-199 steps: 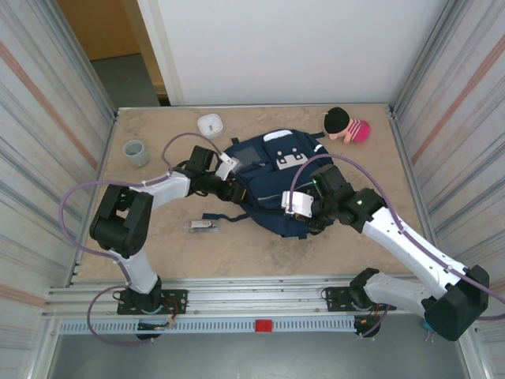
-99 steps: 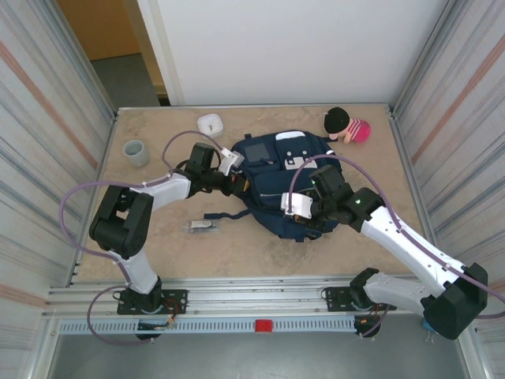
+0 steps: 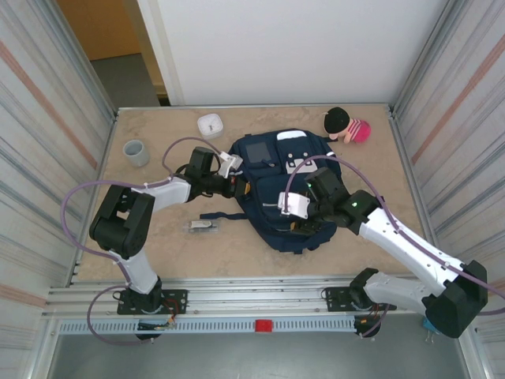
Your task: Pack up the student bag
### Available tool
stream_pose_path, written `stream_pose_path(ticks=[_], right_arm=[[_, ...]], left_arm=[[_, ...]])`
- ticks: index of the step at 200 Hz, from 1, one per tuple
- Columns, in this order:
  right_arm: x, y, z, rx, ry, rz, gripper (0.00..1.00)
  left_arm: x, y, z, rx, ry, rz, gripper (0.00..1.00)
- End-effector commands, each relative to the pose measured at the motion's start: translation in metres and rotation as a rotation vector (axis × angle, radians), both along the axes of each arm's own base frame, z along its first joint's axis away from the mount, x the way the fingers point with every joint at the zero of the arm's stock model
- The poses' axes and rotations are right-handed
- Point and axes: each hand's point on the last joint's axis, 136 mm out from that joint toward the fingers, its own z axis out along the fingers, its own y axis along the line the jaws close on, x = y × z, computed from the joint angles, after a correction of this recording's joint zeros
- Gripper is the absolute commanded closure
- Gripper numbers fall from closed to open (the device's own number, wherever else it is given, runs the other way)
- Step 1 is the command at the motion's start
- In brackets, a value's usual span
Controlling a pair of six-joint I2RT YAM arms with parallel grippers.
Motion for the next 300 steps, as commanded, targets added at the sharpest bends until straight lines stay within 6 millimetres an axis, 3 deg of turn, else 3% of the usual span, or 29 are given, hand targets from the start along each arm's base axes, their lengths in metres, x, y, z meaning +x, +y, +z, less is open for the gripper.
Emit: stream_pose_path(ticks=[1, 46, 78, 102, 138, 174, 200, 224, 245, 282, 300], right_arm=[[0.005, 0.012, -0.017, -0.025, -0.027, -0.003, 0.29], [0.023, 0.036, -0.033, 0.046, -0.086, -0.011, 0.25], [0.025, 0.045, -0.047, 0.024, -0.102, 0.009, 0.23], [0.048, 0.048, -0.043, 0.044, -0.220, -0.062, 0.26], [0.074, 0.048, -0.031, 0.044, -0.330, -0.144, 0.53], [0.077, 0.048, 0.000, 0.082, -0.404, -0.139, 0.81], [0.071, 0.045, 0.011, 0.085, -0.422, -0.102, 0.99], [0.059, 0.044, 0.015, 0.084, -0.399, -0.041, 1.00], [0.053, 0.042, 0.023, 0.093, -0.399, -0.012, 1.00], [0.055, 0.038, 0.047, 0.132, -0.411, -0.010, 1.00], [0.058, 0.036, 0.054, 0.145, -0.416, -0.013, 1.00]], left_arm=[[-0.004, -0.009, 0.036, -0.096, -0.048, -0.028, 1.00], [-0.005, -0.009, 0.043, -0.115, -0.037, -0.018, 1.00], [-0.002, -0.010, 0.050, -0.130, -0.037, -0.002, 1.00], [-0.003, -0.010, 0.050, -0.133, -0.034, -0.003, 1.00], [-0.005, -0.007, 0.042, -0.108, -0.030, 0.003, 1.00], [-0.002, -0.001, 0.031, -0.051, -0.031, 0.029, 1.00], [0.000, 0.001, 0.029, -0.035, -0.037, 0.037, 1.00], [0.004, 0.008, 0.026, -0.012, -0.058, 0.049, 1.00], [0.010, 0.017, 0.020, 0.026, -0.088, 0.061, 0.89], [0.013, 0.022, 0.007, 0.086, -0.125, 0.027, 0.58], [0.012, 0.021, -0.001, 0.095, -0.124, 0.014, 0.52]])
